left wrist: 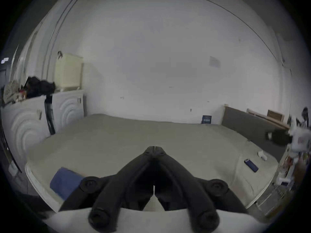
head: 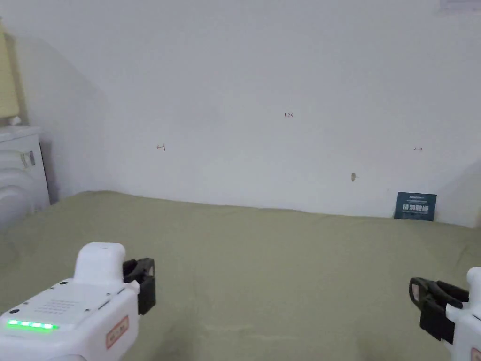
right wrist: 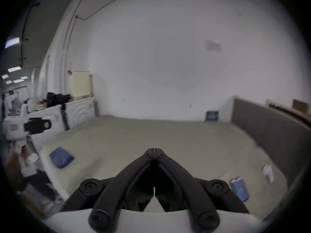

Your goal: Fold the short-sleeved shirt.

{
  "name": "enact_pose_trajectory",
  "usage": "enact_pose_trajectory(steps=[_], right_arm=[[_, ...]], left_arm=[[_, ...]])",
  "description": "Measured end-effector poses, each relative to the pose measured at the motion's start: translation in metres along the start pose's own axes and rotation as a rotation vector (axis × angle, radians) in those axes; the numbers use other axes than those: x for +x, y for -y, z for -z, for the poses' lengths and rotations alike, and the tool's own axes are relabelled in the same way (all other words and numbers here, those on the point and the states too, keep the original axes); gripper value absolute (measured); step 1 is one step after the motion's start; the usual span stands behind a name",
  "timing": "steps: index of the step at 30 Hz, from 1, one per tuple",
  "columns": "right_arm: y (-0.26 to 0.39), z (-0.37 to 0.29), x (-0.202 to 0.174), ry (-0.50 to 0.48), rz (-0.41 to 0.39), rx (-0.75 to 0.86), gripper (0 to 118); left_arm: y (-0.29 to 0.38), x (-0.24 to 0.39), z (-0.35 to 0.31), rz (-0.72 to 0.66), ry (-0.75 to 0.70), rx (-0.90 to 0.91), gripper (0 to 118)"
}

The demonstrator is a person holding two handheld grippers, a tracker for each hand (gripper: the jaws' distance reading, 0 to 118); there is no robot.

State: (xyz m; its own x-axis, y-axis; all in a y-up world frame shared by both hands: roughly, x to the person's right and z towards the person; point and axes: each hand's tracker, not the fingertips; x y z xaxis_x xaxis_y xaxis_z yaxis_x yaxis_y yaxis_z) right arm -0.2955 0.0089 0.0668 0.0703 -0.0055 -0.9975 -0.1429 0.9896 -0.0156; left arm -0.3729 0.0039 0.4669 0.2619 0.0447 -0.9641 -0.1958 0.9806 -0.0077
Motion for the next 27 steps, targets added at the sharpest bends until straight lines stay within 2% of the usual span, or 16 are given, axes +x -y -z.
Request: enact_pose_trajectory(steps=[2, 5, 7, 9, 11, 13, 18, 19, 20, 21, 22, 24, 27], right_arm=[[0.003, 0.007, 0.006, 0.085, 0.002, 0.024, 0], [0.014, 0.013, 0.01, 0.181, -0.002, 0.043, 0], [0.026, 0.013, 0.008, 0.216, -0.025, 0.044, 0], [0.034, 0.009, 0.001, 0.229, -0.034, 0.022, 0], [0.043, 0.006, -0.002, 0.231, -0.03, 0.031, 0], [0.043, 0.007, 0.0, 0.231, -0.009, 0.008, 0], [0.022, 0.003, 0.001, 0.226, -0.015, 0.02, 0], [0.018, 0.003, 0.0, 0.235, -0.028, 0.029, 13], [0.014, 0.004, 0.0, 0.243, -0.034, 0.031, 42], [0.011, 0.005, 0.0, 0.243, -0.035, 0.031, 80], [0.009, 0.005, 0.001, 0.24, -0.035, 0.029, 112], [0.009, -0.001, 0.0, 0.216, -0.03, 0.074, 115], [0.019, 0.003, 0.003, 0.24, -0.052, 0.074, 115]], left_arm=[[0.007, 0.025, 0.005, 0.06, -0.015, 0.035, 0], [0.013, 0.044, 0.012, -0.011, 0.0, 0.035, 0], [0.019, 0.054, 0.014, 0.004, -0.013, 0.055, 0], [0.015, 0.065, 0.016, 0.063, -0.072, 0.04, 0], [0.013, 0.066, 0.016, 0.02, -0.078, 0.035, 0], [0.011, 0.062, 0.019, -0.063, -0.021, 0.047, 0], [-0.007, 0.061, 0.012, -0.02, -0.03, 0.052, 4], [-0.01, 0.059, 0.012, -0.016, -0.021, 0.057, 26], [-0.012, 0.056, 0.013, -0.014, -0.023, 0.058, 58], [-0.014, 0.056, 0.015, -0.009, -0.045, 0.046, 91], [-0.014, 0.056, 0.016, -0.006, -0.056, 0.05, 115], [-0.015, 0.054, 0.013, -0.002, -0.051, 0.083, 116], [-0.012, 0.054, 0.014, 0.006, -0.066, 0.102, 116]])
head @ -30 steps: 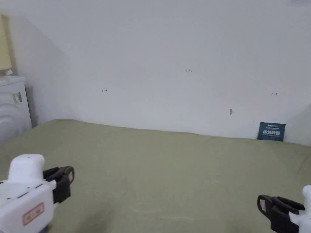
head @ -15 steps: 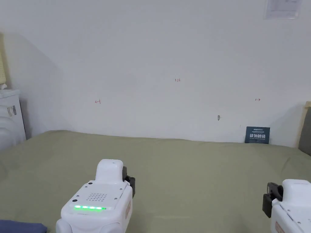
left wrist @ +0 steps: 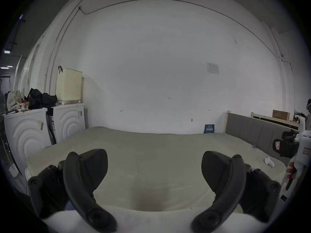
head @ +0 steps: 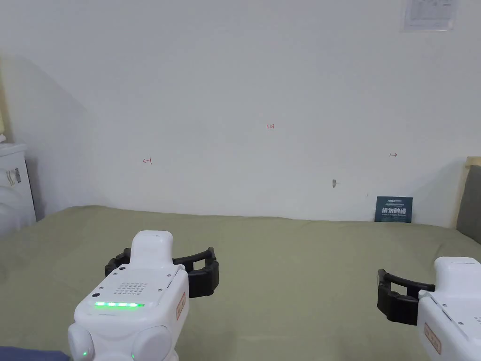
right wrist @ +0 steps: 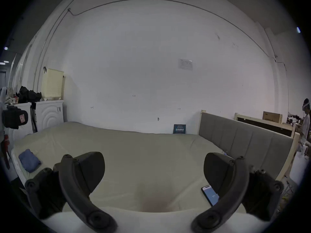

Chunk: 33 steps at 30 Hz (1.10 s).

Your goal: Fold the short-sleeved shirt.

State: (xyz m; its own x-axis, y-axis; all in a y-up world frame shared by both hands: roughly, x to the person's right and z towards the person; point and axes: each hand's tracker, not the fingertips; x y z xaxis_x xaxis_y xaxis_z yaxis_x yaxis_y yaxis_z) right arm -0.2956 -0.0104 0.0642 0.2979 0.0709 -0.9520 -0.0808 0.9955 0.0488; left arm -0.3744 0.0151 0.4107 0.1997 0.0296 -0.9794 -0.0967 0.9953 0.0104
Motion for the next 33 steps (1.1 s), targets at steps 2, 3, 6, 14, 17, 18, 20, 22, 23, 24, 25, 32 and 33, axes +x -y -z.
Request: enact_pose_trajectory(steps=[2, 3, 6, 14, 17, 18, 20, 22, 23, 24, 25, 32, 33], right_arm=[[0.0, 0.0, 0.0, 0.004, 0.0, -0.017, 115], [0.001, 0.0, 0.0, 0.004, 0.002, -0.023, 115], [0.002, 0.002, 0.0, 0.001, 0.0, -0.019, 115], [-0.004, -0.001, -0.002, -0.074, -0.004, 0.026, 115], [-0.01, -0.001, -0.002, -0.117, 0.019, 0.048, 116], [-0.01, -0.001, -0.001, -0.16, 0.044, 0.063, 116], [-0.011, -0.003, 0.002, -0.184, 0.095, 0.083, 116], [-0.015, -0.006, 0.002, -0.177, 0.102, 0.075, 116], [-0.017, -0.007, 0.003, -0.178, 0.096, 0.071, 116], [-0.018, -0.008, 0.004, -0.182, 0.089, 0.069, 116], [-0.018, -0.009, 0.005, -0.183, 0.087, 0.075, 116], [-0.02, -0.008, 0.007, -0.146, 0.082, 0.111, 117], [-0.02, -0.008, 0.007, -0.14, 0.078, 0.114, 117]], left_arm=[[0.002, -0.003, 0.005, -0.013, -0.011, -0.014, 116], [0.003, -0.003, 0.005, -0.018, -0.005, -0.018, 116], [0.005, -0.001, 0.006, -0.014, 0.008, -0.015, 116], [0.008, 0.002, 0.011, -0.027, 0.029, -0.029, 116], [0.008, 0.005, 0.012, -0.036, 0.023, -0.019, 116], [0.007, 0.005, 0.011, -0.072, 0.029, -0.011, 116], [0.005, 0.004, 0.01, -0.117, 0.053, 0.002, 116], [0.005, 0.004, 0.008, -0.111, 0.058, 0.011, 116], [0.004, 0.004, 0.008, -0.101, 0.056, 0.016, 116], [0.002, 0.005, 0.008, -0.086, 0.053, 0.015, 116], [0.002, 0.004, 0.008, -0.082, 0.054, 0.015, 116], [-0.008, -0.006, 0.008, -0.156, 0.111, 0.015, 116], [-0.009, -0.007, 0.007, -0.159, 0.109, 0.013, 116]])
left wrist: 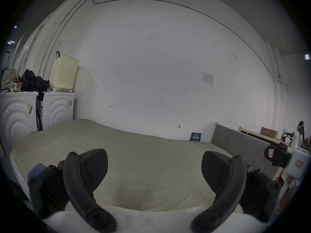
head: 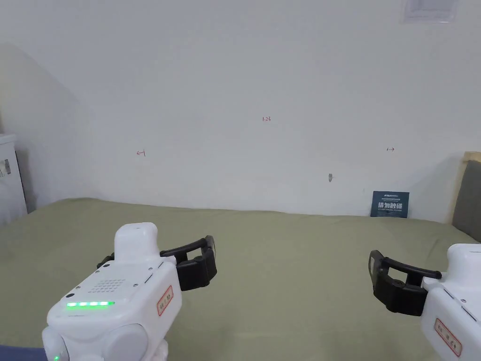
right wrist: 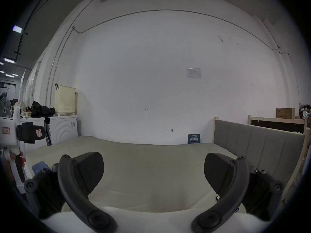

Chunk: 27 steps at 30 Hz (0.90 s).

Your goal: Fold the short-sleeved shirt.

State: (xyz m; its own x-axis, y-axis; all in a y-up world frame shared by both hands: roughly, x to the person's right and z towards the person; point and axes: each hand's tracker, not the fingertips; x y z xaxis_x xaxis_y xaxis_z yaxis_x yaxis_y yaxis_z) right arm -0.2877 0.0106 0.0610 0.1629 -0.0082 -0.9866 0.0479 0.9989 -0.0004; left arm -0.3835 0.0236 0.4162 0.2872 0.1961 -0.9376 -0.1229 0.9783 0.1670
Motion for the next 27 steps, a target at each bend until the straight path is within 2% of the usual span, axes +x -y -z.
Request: enact_pose_trajectory(steps=[4, 7, 10, 14, 18, 21, 24, 27], right_arm=[[0.001, 0.002, -0.004, 0.02, -0.042, -0.003, 117], [0.003, 0.006, -0.006, 0.031, -0.029, -0.022, 117], [0.006, 0.01, -0.001, -0.006, 0.023, -0.042, 117], [0.006, 0.013, 0.006, -0.059, 0.062, -0.033, 117], [-0.002, 0.018, 0.004, -0.059, 0.062, -0.043, 117], [-0.007, 0.018, 0.003, -0.087, 0.067, -0.04, 117], [-0.014, 0.018, 0.004, -0.154, 0.088, -0.07, 117], [-0.019, 0.015, 0.002, -0.134, 0.11, -0.054, 117]], left_arm=[[-0.005, 0.004, 0.004, 0.076, -0.071, -0.009, 116], [-0.006, 0.01, 0.009, 0.139, -0.106, -0.022, 116], [-0.008, 0.012, 0.005, 0.123, -0.04, -0.027, 116], [-0.009, 0.012, 0.003, 0.107, -0.041, -0.006, 116], [-0.006, 0.014, 0.006, 0.132, -0.079, 0.009, 116], [-0.008, 0.013, 0.004, 0.077, -0.036, 0.0, 116], [-0.008, 0.009, 0.005, 0.045, -0.026, -0.005, 116], [-0.009, 0.009, 0.005, 0.041, -0.023, -0.004, 116]])
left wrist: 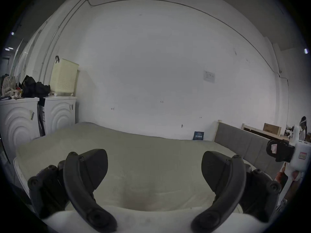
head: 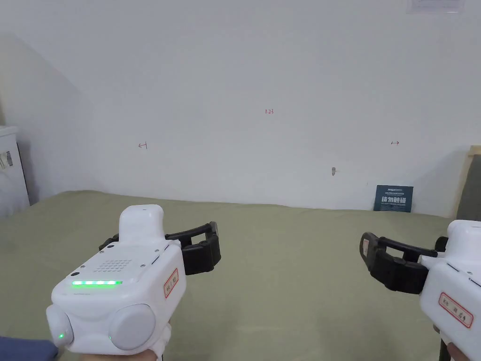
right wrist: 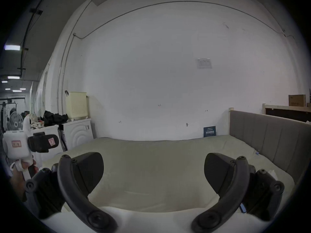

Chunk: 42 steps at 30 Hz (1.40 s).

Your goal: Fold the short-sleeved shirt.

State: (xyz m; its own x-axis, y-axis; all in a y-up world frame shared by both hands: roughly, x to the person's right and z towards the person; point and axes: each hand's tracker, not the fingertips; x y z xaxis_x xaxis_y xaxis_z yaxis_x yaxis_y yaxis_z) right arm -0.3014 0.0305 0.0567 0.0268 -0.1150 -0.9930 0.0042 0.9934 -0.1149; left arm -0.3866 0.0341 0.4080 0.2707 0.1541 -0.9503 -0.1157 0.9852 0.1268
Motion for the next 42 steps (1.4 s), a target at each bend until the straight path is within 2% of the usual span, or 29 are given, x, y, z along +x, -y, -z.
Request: enact_pose_trajectory(steps=[3, 9, 12, 15, 21, 27, 35, 42], right_arm=[[-0.005, 0.004, 0.001, 0.067, 0.024, -0.006, 117], [-0.007, 0.006, 0.007, 0.071, 0.048, -0.031, 117], [-0.01, 0.004, 0.004, 0.117, 0.017, -0.03, 117], [-0.01, 0.008, 0.004, 0.12, -0.007, -0.051, 117], [-0.012, 0.01, 0.008, 0.131, 0.039, -0.068, 117], [-0.019, 0.012, 0.008, 0.182, 0.035, -0.082, 117], [-0.015, 0.02, 0.01, 0.146, 0.051, -0.123, 117], [-0.016, 0.022, 0.004, 0.133, 0.027, -0.135, 117]], left_arm=[[-0.003, 0.002, -0.002, 0.008, 0.0, 0.004, 116], [-0.003, 0.003, -0.003, 0.0, 0.016, 0.0, 115], [-0.002, 0.004, -0.001, -0.007, 0.013, -0.013, 116], [-0.001, 0.006, 0.0, 0.0, 0.002, -0.017, 116], [-0.002, 0.007, 0.004, 0.015, -0.02, -0.027, 116], [-0.01, 0.002, 0.005, 0.0, -0.06, -0.025, 116], [-0.01, -0.002, 0.005, -0.029, -0.056, -0.034, 115], [-0.009, 0.002, 0.009, -0.011, -0.055, -0.046, 116]])
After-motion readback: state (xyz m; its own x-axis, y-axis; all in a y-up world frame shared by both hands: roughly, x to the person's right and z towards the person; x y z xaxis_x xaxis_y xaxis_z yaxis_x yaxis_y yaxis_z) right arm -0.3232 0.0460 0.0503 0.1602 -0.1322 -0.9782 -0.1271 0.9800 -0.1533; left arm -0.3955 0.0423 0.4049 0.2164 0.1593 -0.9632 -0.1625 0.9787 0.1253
